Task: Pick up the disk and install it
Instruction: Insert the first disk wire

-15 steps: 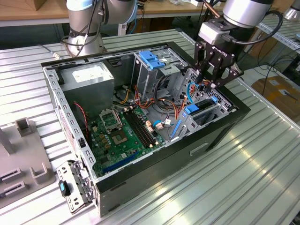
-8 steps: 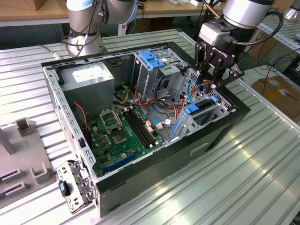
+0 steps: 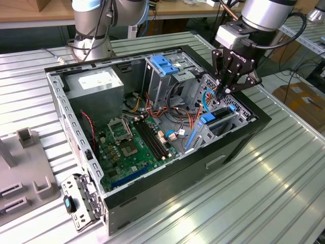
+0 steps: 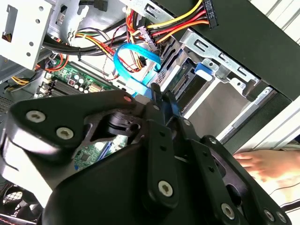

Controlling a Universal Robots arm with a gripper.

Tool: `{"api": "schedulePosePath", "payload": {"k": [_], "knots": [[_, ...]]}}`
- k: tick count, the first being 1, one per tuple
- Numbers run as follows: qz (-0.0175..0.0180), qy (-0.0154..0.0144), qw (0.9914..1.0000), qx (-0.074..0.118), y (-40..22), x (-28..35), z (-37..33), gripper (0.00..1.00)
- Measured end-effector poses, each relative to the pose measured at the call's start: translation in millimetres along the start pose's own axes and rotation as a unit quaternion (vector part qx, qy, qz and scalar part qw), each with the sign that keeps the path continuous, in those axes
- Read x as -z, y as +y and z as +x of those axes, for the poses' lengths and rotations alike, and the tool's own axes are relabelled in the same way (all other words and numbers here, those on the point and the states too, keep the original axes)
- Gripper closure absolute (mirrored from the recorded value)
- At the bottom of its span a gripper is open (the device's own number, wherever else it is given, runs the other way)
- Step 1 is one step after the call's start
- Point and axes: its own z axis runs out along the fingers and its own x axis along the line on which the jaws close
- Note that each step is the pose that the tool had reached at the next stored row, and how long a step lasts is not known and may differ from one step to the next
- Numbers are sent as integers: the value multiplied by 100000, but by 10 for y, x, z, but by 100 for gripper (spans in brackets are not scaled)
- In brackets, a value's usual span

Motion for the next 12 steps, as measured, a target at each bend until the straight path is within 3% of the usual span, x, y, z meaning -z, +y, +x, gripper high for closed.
{"api": "schedulePosePath", "payload": {"k": [1,12], "knots": [[-1,0,100000,0,0,0,0,84],[2,-14,100000,1,3,-3,2,84]]}}
